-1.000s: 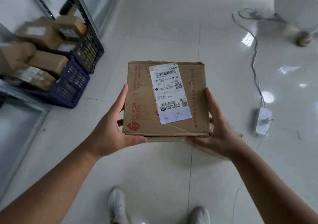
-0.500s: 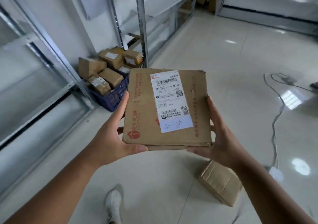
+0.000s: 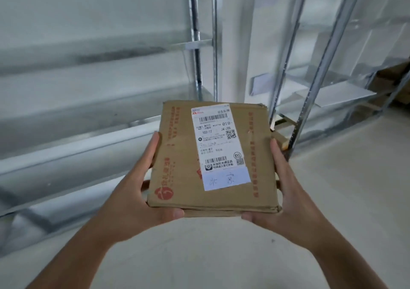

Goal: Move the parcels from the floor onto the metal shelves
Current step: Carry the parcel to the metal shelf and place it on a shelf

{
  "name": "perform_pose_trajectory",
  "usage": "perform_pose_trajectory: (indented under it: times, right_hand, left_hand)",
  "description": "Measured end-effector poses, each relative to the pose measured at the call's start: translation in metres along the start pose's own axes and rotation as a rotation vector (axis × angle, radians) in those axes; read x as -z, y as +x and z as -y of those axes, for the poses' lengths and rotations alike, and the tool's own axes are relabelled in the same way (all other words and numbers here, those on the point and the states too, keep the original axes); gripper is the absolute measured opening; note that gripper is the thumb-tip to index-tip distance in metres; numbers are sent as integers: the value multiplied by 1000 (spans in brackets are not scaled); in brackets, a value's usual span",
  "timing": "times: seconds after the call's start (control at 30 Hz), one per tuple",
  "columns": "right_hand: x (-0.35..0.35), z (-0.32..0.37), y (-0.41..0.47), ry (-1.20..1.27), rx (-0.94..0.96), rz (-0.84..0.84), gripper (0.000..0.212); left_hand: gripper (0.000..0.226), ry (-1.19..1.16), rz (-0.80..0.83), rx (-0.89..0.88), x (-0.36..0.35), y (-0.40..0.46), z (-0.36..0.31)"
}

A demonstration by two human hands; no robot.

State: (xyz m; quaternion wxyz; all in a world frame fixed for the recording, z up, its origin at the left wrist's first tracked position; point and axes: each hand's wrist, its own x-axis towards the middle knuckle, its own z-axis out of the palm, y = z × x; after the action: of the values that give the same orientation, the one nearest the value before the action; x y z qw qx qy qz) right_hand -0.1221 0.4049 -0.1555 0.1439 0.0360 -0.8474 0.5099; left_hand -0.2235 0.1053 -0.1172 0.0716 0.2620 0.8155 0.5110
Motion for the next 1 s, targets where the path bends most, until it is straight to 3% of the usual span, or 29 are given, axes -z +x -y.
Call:
perform_pose_trajectory:
  times: [0.23,0.5,0.77,0.9,1.0]
  right_hand:
    - [-45,78,47,106,80,173,138]
    - [-70,107,68,101,148,258,141]
    - [-54,118,94,170,154,277,133]
    - [-49,120,117,267,134,277,127]
    - [-51,118,138,296,147,268,125]
  left_hand:
    - [145,-2,-208,-21,79,-54,-14]
    - [148,17,-312,-18,106,-84,-18]
    - [133,-21,-394,-21,106,-67,-36]
    - [107,-132,-438,-70,105,-40,-40]
    - [119,-156,-397,-107,115,-19,-33]
